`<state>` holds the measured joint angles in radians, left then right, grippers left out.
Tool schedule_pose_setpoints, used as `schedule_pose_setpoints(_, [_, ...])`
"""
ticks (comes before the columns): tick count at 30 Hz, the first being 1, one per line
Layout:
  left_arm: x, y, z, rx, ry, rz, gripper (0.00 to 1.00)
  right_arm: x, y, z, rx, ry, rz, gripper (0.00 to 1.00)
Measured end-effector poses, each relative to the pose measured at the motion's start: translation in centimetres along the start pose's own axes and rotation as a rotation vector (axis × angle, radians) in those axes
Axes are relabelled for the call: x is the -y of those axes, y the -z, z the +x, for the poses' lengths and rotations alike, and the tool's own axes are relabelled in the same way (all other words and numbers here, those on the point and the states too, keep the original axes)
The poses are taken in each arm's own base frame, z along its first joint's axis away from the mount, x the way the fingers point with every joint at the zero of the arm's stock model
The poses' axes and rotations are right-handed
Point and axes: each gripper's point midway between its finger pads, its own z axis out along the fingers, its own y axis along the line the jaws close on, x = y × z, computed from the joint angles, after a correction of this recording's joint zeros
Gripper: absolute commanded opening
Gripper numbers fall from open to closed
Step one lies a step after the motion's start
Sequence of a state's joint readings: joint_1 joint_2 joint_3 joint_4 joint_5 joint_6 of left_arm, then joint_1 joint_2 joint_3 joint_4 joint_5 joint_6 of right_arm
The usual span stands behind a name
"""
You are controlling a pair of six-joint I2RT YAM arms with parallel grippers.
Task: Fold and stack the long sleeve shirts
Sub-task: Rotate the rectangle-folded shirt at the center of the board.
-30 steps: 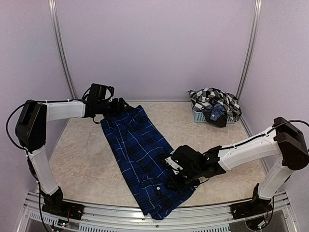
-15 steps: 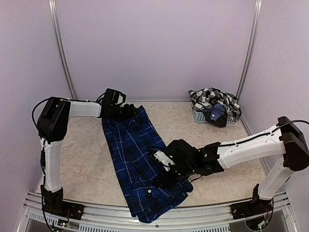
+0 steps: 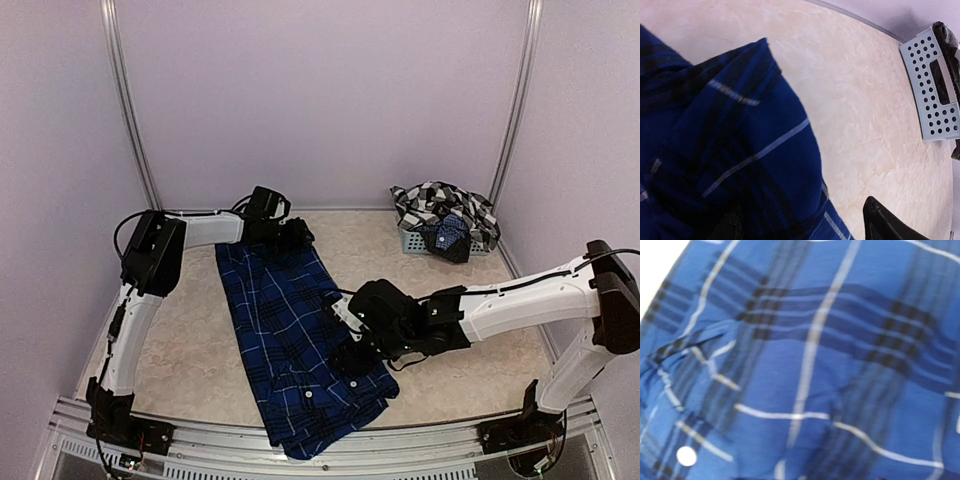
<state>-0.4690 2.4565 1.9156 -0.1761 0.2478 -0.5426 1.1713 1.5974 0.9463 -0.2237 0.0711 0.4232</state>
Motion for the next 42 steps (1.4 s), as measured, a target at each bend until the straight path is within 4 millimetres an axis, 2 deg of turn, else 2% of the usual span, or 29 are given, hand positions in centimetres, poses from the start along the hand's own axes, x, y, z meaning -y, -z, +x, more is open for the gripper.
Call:
schedule_pose_setpoints(4, [2.3, -2.2, 0.0, -0.010, -0.025, 0.065, 0.77, 1.7, 0.9, -0.5, 0.018, -0.053, 0.056, 0.60])
schedule_pose_setpoints(8, [5.4, -3.9, 0.7, -0.029, -0.054, 0.156, 0.78, 3.5, 1.9, -0.7, 0.033, -0.109, 0.098, 0.60])
schedule_pose_setpoints(12, [8.0, -4.8, 1.8, -0.056, -0.066, 0.251, 0.78, 4.8, 2.5, -0.6, 0.037, -0.144, 0.125, 0.60])
schedule_pose_setpoints(15, [9.2, -4.8, 2.4, -0.069, -0.064, 0.298, 0.79, 5.3, 2.5, -0.5, 0.037, -0.162, 0.139, 0.60])
schedule_pose_setpoints(19, [9.2, -4.4, 2.7, -0.055, -0.070, 0.322, 0.80, 5.6, 2.5, -0.5, 0.040, -0.178, 0.144, 0.60])
schedule_pose_setpoints(22, [8.9, -3.0, 2.1, -0.043, -0.063, 0.316, 0.81, 5.6, 2.4, -0.2, 0.037, -0.189, 0.145, 0.60])
schedule_pose_setpoints(25, [9.0, -0.6, 0.2, 0.002, -0.065, 0.311, 0.82, 5.7, 2.2, 0.2, 0.030, -0.192, 0.147, 0.60])
schedule_pose_setpoints(30, [9.4, 5.5, -4.5, 0.140, -0.079, 0.296, 0.84, 5.8, 2.2, 0.4, 0.025, -0.192, 0.150, 0.60])
schedule_pose_setpoints(34, [9.4, 10.0, -7.1, 0.243, -0.099, 0.272, 0.84, 6.0, 2.1, 0.4, 0.029, -0.195, 0.151, 0.60])
schedule_pose_setpoints(37, [9.1, 12.1, -7.1, 0.278, -0.113, 0.239, 0.85, 6.0, 2.1, 0.3, 0.030, -0.191, 0.151, 0.60])
schedule_pose_setpoints(40, [8.1, 13.4, -5.5, 0.269, -0.116, 0.193, 0.85, 6.1, 2.1, 0.2, 0.034, -0.183, 0.152, 0.61])
schedule_pose_setpoints(41, [7.1, 13.9, -4.1, 0.250, -0.110, 0.159, 0.85, 6.2, 2.1, 0.1, 0.036, -0.179, 0.153, 0.61])
schedule_pose_setpoints(42, [6.9, 14.0, -3.7, 0.243, -0.108, 0.153, 0.85, 6.4, 2.1, 0.0, 0.040, -0.176, 0.155, 0.61])
